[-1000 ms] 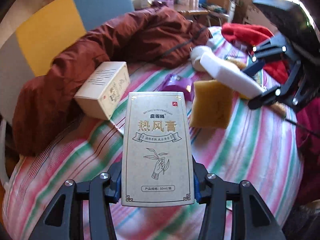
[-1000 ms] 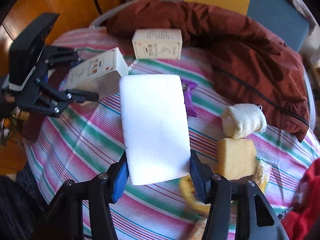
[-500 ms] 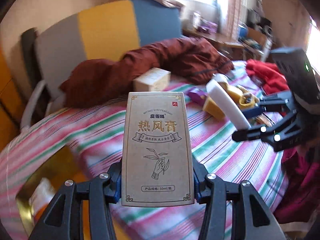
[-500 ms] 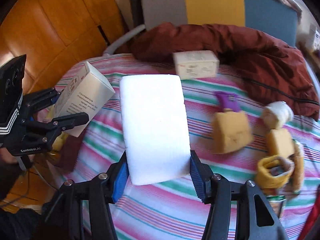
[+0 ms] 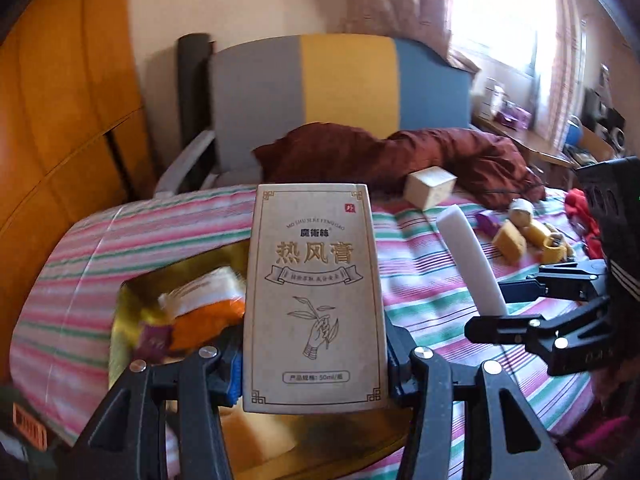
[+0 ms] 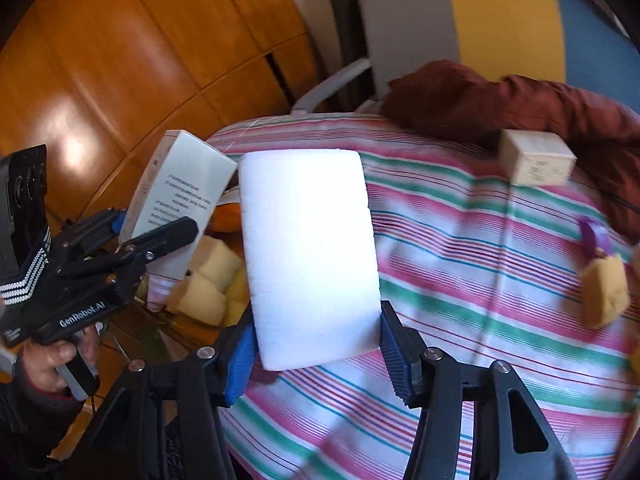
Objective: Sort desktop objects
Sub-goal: 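Carry the box and foam block over the gold tray and open both tools, then withdraw both tools from the tray back toward the pile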
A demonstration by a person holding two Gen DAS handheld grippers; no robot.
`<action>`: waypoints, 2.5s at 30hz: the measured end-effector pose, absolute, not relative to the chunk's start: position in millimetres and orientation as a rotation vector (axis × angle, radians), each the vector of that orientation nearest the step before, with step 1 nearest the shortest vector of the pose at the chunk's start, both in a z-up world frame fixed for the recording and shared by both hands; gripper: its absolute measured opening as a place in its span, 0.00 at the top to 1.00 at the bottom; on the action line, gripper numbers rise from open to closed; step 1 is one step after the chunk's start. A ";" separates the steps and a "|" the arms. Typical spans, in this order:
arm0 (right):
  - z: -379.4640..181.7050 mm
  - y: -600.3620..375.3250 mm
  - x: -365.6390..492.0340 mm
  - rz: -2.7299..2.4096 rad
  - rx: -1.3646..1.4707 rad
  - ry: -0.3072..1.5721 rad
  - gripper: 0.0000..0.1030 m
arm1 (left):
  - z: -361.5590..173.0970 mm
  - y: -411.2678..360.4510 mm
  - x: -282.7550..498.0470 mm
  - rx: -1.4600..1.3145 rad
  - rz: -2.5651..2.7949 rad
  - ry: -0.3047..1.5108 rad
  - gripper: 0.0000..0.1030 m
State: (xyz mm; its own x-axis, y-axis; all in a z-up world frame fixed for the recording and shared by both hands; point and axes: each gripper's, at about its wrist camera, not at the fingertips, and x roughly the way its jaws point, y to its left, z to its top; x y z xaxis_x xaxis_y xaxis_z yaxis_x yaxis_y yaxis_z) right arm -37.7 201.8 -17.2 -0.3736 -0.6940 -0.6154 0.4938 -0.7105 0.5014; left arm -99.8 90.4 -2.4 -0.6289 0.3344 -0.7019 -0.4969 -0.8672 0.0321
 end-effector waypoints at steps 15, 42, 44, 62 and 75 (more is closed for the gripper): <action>-16.2 133.3 -33.0 -2.064 1.096 -0.286 0.44 | -30.4 21.4 -100.1 -1.122 2.613 0.166 0.50; -24.1 89.7 -19.5 -2.046 1.106 -0.185 0.24 | -37.1 -40.6 -108.5 -1.139 2.722 -0.022 0.29; -24.6 93.7 -16.4 -2.056 1.101 -0.176 0.24 | -33.2 -39.8 -104.8 -1.114 2.750 0.000 0.29; 3.4 182.7 21.0 -2.412 0.898 -0.069 0.12 | -6.4 41.9 -77.3 -0.973 2.576 0.097 0.30; -26.8 301.9 14.3 -2.551 1.067 -0.282 0.12 | -8.3 116.6 -52.5 -0.912 2.362 0.240 0.29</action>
State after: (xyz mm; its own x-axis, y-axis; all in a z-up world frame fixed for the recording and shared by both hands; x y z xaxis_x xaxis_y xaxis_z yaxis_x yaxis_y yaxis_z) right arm 14.3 301.9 -26.8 -0.6499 -0.4009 -0.6457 0.2501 -0.9151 0.3164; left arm -52.5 116.6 -8.3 -0.5916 0.4607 -0.6617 -0.5846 -0.8103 -0.0416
